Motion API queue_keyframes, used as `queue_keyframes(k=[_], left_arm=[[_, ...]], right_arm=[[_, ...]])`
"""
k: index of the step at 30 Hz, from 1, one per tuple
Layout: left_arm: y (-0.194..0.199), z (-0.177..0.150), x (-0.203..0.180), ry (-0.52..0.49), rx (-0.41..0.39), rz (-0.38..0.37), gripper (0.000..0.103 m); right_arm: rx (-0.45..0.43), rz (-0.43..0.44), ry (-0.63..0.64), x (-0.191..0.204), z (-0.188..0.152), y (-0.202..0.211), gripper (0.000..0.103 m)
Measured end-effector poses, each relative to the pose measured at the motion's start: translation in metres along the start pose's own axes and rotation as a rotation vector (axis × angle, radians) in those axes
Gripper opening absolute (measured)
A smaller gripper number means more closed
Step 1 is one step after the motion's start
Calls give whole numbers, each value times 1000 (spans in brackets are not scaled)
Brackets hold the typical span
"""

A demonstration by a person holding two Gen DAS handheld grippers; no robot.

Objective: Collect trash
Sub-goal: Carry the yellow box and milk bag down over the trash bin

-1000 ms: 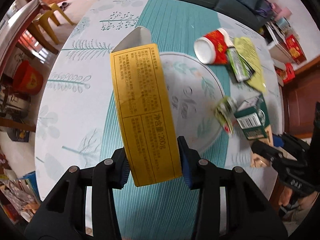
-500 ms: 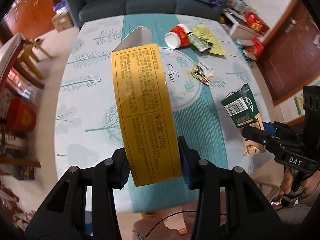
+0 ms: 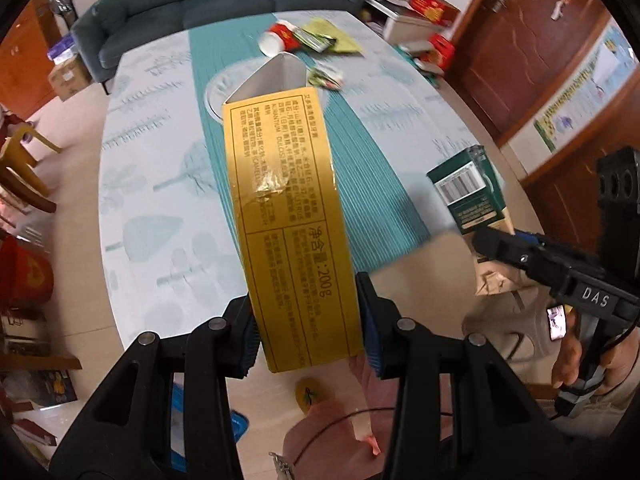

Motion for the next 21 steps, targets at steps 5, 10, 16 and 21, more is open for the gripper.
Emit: queue_keyframes(k=[5, 10, 16, 21], left_arm=[[10, -18, -12, -9, -15, -8, 38], [4, -30, -24, 1, 23, -26, 38], [-16, -44, -43, 14, 81, -25, 38], [-45, -62, -66, 26, 145, -17, 38]], right_arm=[[8, -16, -17, -3, -39, 16, 42], [40, -29, -33, -14, -57, 16, 42], [103, -24, -62, -38, -69, 3, 42], [161, -4, -117, -71, -78, -19, 42]])
Point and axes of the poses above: each gripper's, at about its wrist camera, not at the fingertips, and y roughly against the way its jaws point, x to its left, z to its top, the point moved 1 cm from there along -y, roughly the way its jaws point, and after that the axes turned 12 degrees about -y, right-handed, at the moved point
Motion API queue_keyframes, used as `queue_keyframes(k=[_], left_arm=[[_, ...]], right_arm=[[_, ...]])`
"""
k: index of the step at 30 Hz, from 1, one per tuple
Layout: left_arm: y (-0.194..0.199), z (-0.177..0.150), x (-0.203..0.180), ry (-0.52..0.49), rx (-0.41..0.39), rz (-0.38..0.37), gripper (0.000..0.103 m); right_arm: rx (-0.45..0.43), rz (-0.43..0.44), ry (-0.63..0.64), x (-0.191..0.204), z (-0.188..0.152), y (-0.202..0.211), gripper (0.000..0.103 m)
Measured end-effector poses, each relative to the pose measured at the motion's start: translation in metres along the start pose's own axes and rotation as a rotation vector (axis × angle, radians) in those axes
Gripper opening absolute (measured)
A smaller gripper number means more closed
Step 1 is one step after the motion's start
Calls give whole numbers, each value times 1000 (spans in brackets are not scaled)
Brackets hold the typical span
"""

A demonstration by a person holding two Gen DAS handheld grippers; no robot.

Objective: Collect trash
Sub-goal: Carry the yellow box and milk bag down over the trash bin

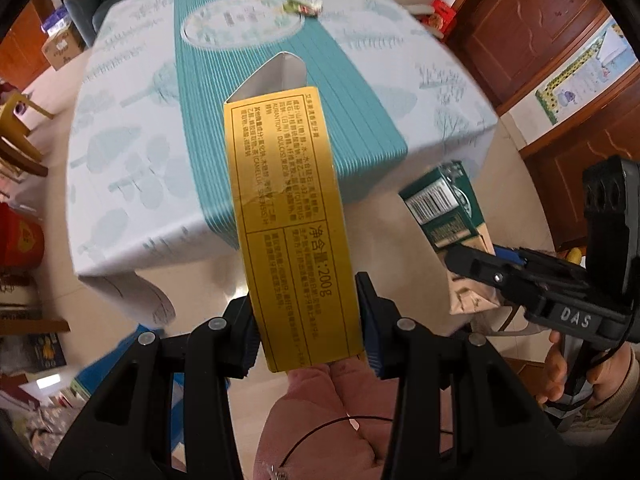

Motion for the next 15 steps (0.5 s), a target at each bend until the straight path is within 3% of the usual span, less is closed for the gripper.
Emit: queue_keyframes(k=[8, 15], left_arm=[[-97, -29, -29, 61, 102, 19, 38], [-182, -45, -32, 119, 149, 46, 38]], right_arm=[[54, -28, -103, -74, -9, -65, 42], [79, -52, -203, -136, -15, -124, 42]])
Point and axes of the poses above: each gripper's, at about its wrist camera, not at the fingertips, and y roughly against the way its jaws point, x to its left, z to its top, the point moved 1 cm from there along -y, roughly the way its jaws point, and after that the axes turned 12 degrees about -y, right-handed, at the moved point
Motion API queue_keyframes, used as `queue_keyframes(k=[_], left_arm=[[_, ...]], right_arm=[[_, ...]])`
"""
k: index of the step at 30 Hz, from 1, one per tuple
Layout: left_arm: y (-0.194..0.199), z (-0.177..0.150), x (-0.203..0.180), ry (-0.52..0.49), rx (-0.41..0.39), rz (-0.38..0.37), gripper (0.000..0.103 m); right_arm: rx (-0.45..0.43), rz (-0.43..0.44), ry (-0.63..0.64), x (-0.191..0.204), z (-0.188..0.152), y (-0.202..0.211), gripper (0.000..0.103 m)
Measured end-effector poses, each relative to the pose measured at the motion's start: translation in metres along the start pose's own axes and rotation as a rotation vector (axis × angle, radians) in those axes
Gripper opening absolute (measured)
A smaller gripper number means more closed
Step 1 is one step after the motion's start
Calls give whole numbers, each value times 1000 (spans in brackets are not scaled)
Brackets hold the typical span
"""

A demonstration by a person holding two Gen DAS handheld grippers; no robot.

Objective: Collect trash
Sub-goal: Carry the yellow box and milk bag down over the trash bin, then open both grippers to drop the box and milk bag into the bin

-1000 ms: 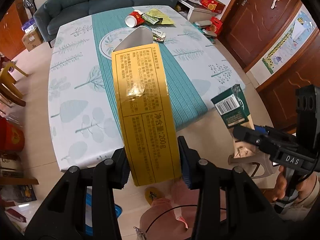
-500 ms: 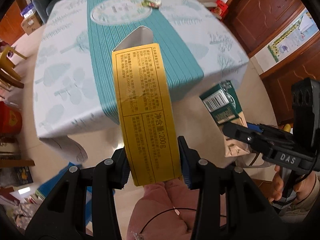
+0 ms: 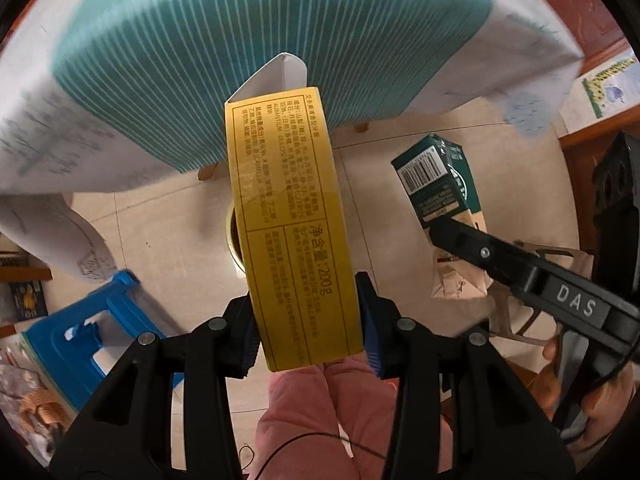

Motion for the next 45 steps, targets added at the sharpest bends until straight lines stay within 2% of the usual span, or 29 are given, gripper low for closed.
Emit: queue_keyframes(k=[12, 19, 25, 27, 28, 29, 33, 35, 36, 43, 45], left_arm=[[-112, 9, 12, 45, 32, -4, 38], [-160, 18, 20, 42, 50, -9, 39], [-190, 23, 37, 81, 67, 13, 42], [-195, 21, 43, 89, 69, 20, 55], [-197, 21, 45, 89, 69, 25, 66], [-198, 20, 47, 88, 67, 31, 71], [-203, 11, 60, 87, 58, 52, 71], [-205, 6, 67, 94, 54, 56, 71], [-205, 4, 70, 99, 52, 61, 71], [-183, -12, 84, 155, 23, 79, 71], [-171, -17, 84, 161, 9, 88, 71]], right_arm=[[17, -38, -95, -47, 17, -93, 42], [33, -74, -94, -59, 25, -136, 43], [47, -96, -99, -64, 27, -169, 43], [54, -102, -103, -62, 29, -180, 43], [57, -104, -105, -61, 28, -186, 43], [62, -102, -106, -61, 26, -190, 44], [64, -112, -103, -55, 26, -211, 47], [64, -108, -99, -55, 24, -218, 62], [65, -103, -96, -55, 23, -219, 65], [73, -85, -69, -51, 22, -215, 66], [70, -83, -56, -47, 20, -203, 66]])
Point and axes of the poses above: each gripper's, at about its wrist camera, not at the fingertips, and y roughly against the way its jaws point, x to its left, z to its top, the point moved 1 cm from there along -y, roughly the way its jaws point, and after that the axes turned 12 degrees about -y, right-handed, at the moved point
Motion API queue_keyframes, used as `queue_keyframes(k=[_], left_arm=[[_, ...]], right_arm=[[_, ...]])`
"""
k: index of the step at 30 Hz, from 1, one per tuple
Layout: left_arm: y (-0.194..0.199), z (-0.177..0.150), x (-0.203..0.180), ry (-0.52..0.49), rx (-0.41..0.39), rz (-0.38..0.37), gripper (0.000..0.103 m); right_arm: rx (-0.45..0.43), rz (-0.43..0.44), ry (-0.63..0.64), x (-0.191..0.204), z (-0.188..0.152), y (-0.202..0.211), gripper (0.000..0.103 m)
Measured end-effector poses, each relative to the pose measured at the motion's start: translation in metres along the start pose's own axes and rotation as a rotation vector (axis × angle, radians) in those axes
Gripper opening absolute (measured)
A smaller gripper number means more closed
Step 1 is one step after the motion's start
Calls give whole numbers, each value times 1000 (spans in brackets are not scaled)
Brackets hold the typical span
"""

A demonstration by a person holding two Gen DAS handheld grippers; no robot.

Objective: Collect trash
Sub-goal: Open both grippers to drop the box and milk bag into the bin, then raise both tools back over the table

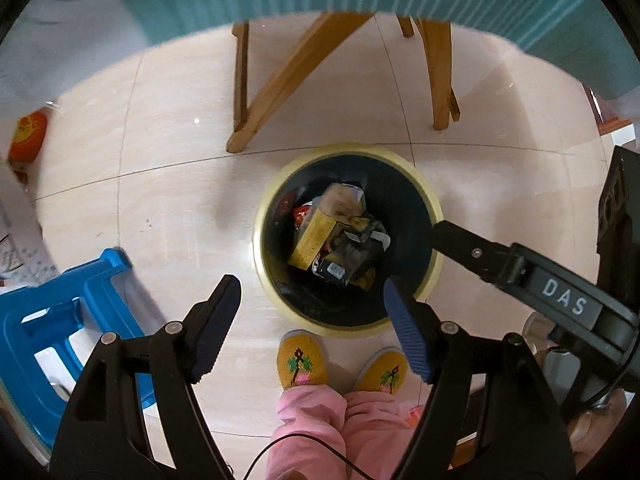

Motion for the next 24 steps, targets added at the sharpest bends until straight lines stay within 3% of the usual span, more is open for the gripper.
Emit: queue_keyframes(k=[8, 14, 24], left_arm=[[75, -22, -1, 12, -70, 29, 71], [163, -35, -15, -26, -124, 50, 71], [308, -24, -25, -90, -230, 47, 71]], right_arm=[[-40, 37, 69, 21, -21, 74, 66], [-98, 36, 132, 42, -50, 150, 66], [-221, 73, 261, 92, -107, 300, 66]])
Point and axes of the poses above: each gripper's, at about its wrist camera, not at the fingertips, and y roughly against the way its jaws point, x to its left, z to its top, the point moved 1 cm from there along -y, roughly the way its jaws point, and after that the axes turned 12 degrees about -y, right-handed, at the moved point
